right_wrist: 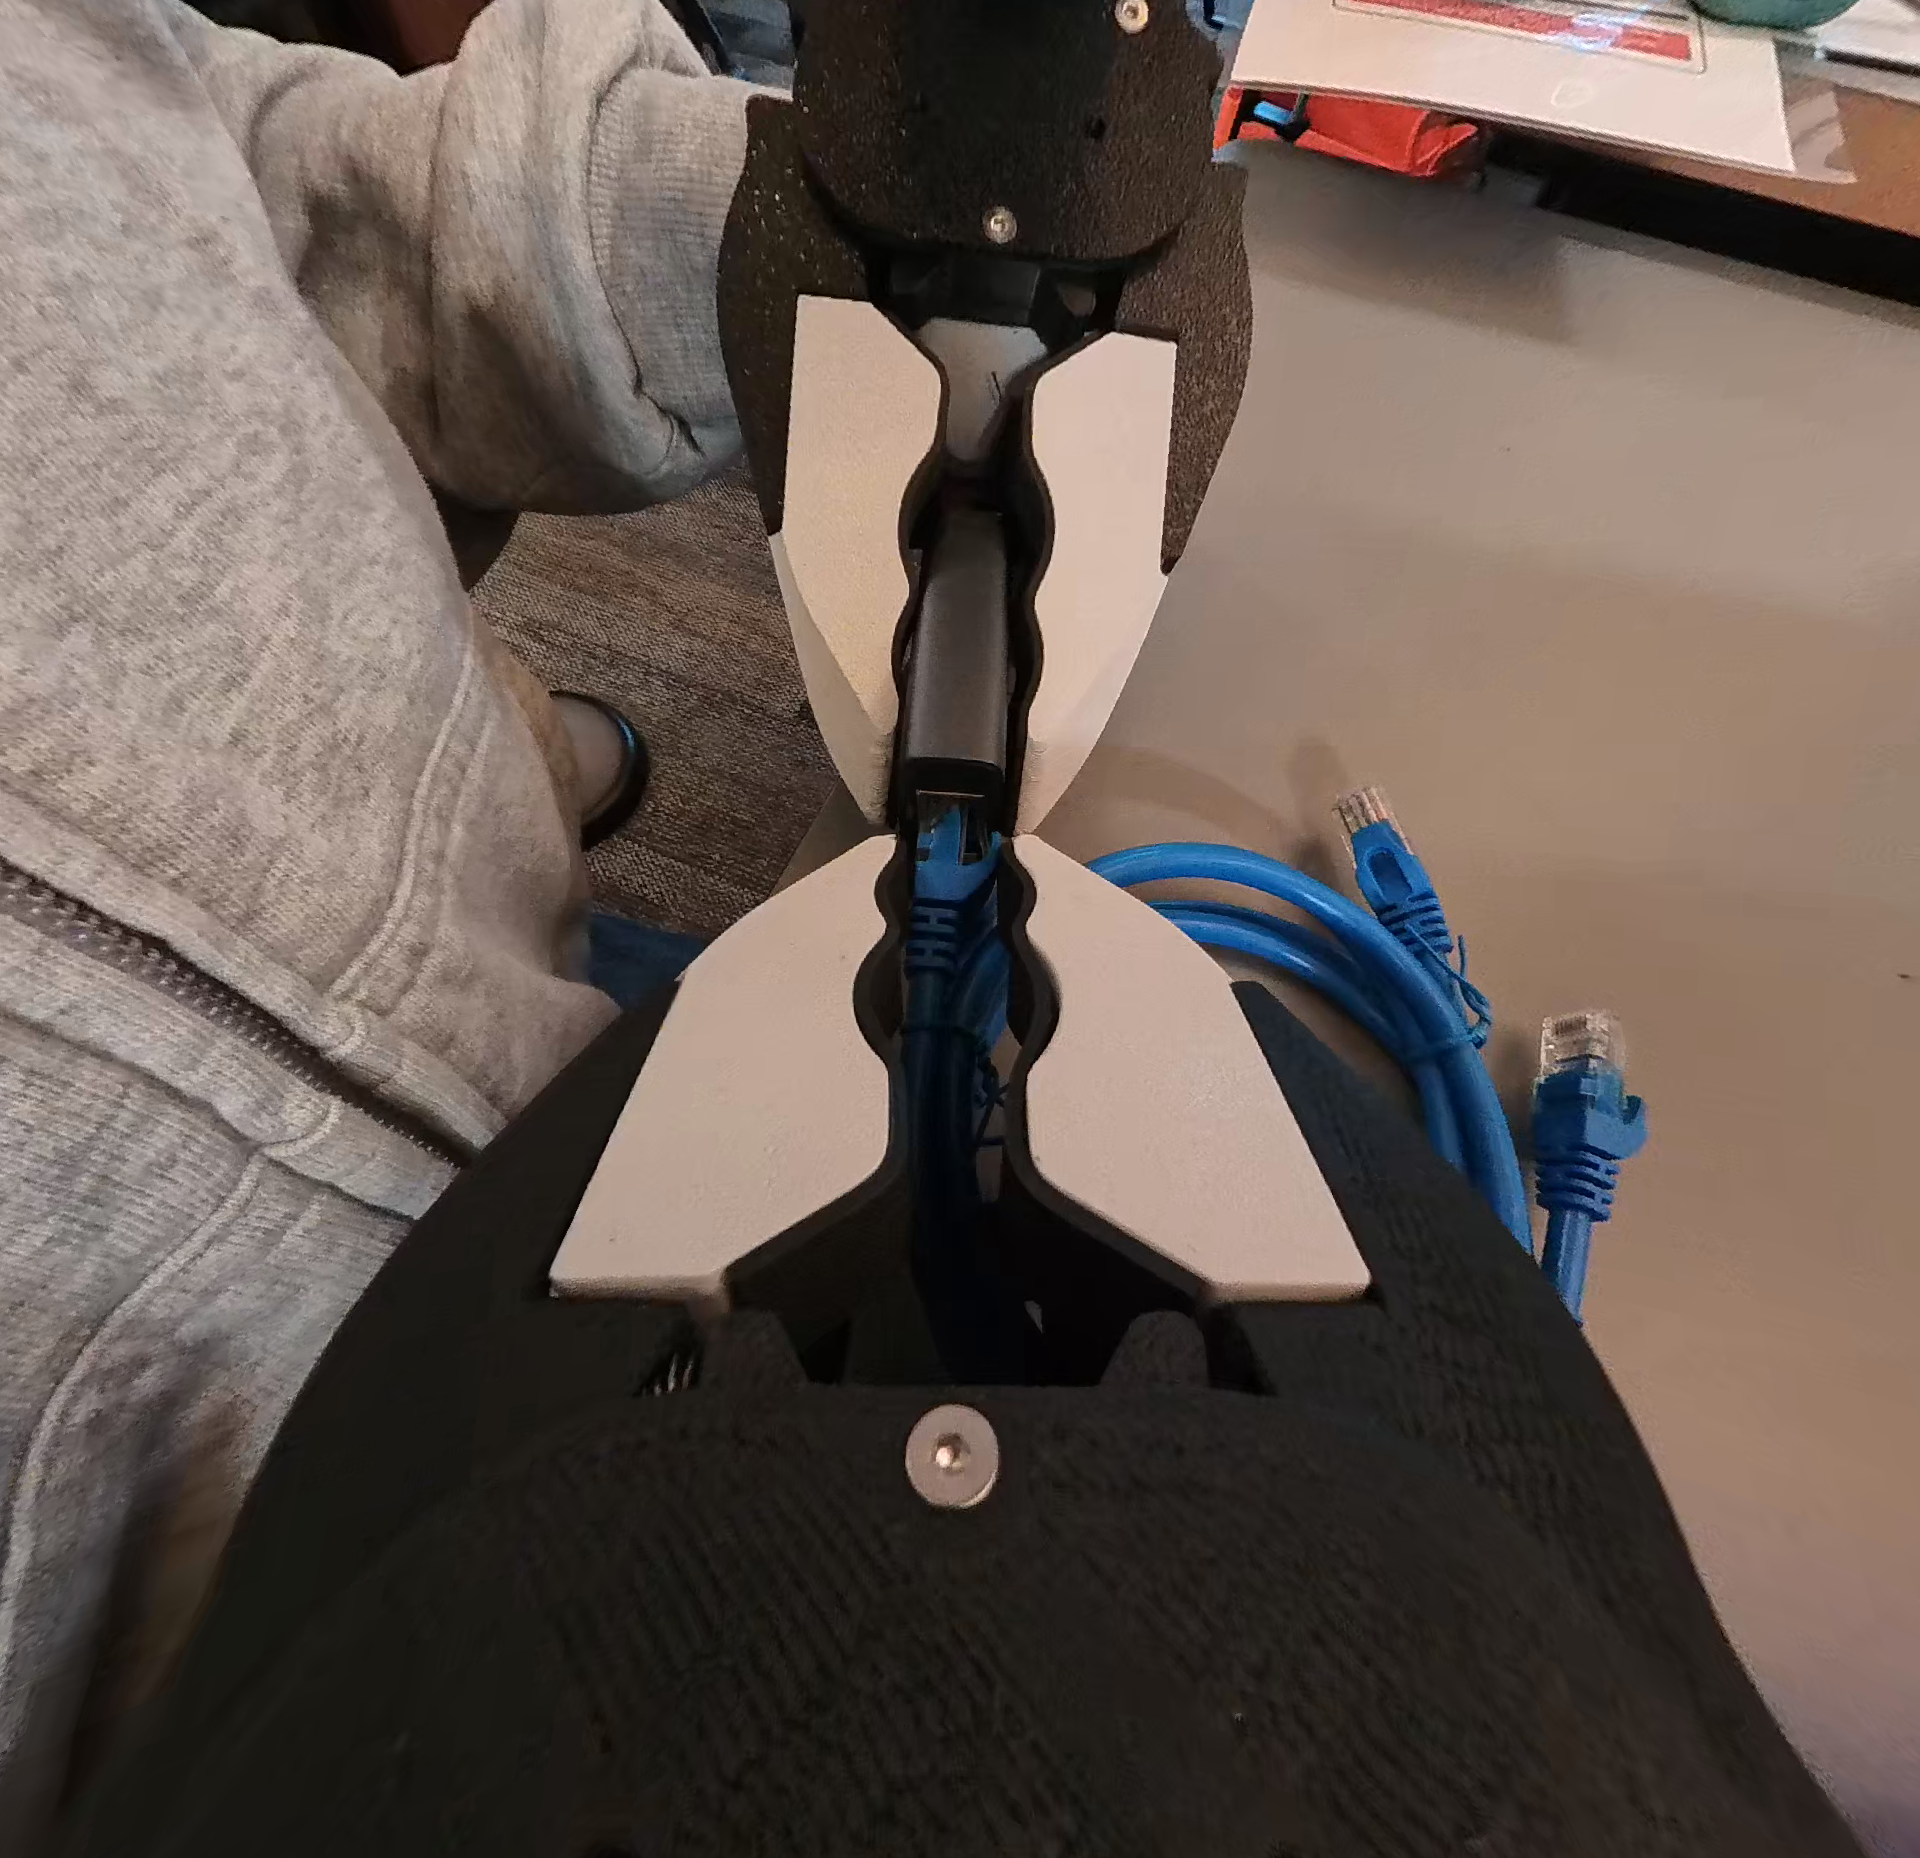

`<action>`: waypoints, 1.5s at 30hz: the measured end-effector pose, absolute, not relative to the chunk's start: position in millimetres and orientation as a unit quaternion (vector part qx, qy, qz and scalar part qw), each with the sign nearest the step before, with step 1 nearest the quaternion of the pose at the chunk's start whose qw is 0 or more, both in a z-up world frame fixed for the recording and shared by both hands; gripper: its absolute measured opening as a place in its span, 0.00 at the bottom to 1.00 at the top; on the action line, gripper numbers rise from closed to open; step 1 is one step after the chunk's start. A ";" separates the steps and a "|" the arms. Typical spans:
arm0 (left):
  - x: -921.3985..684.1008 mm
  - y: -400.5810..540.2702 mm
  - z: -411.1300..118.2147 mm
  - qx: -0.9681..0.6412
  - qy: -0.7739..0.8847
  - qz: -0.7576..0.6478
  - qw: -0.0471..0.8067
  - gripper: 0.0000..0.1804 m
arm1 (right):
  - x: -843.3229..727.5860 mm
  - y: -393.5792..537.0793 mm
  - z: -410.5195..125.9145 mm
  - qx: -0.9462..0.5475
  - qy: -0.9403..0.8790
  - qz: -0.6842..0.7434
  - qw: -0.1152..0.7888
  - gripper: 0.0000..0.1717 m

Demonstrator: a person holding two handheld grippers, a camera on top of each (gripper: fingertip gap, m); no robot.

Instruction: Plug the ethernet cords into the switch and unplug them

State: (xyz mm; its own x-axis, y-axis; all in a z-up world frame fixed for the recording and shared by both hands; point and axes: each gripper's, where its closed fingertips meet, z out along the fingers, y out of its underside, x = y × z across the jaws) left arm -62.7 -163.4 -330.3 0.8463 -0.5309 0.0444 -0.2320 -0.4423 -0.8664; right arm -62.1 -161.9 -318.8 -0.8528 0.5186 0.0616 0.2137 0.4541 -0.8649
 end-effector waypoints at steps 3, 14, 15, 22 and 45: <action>-62.5 -163.3 -330.3 -0.834 0.227 -0.163 0.476 0.12 | -62.1 -162.2 -318.9 -0.217 -0.838 0.474 0.161 0.08; -60.7 -162.4 -330.7 -0.833 0.235 -0.166 0.473 0.12 | -60.3 -162.8 -320.1 -0.171 -0.855 0.448 0.196 0.08; -60.3 -162.4 -330.8 -0.832 0.236 -0.165 0.473 0.12 | -60.1 -162.8 -320.2 -0.165 -0.857 0.445 0.199 0.08; -59.7 -162.1 -331.0 -0.837 0.231 -0.159 0.470 0.12 | -60.2 -161.0 -321.8 -0.162 -0.881 0.387 0.218 0.08; -33.8 -149.2 -312.6 -0.872 0.200 0.011 0.448 0.12 | -35.1 -142.7 -314.1 -0.172 -0.925 0.227 0.252 0.08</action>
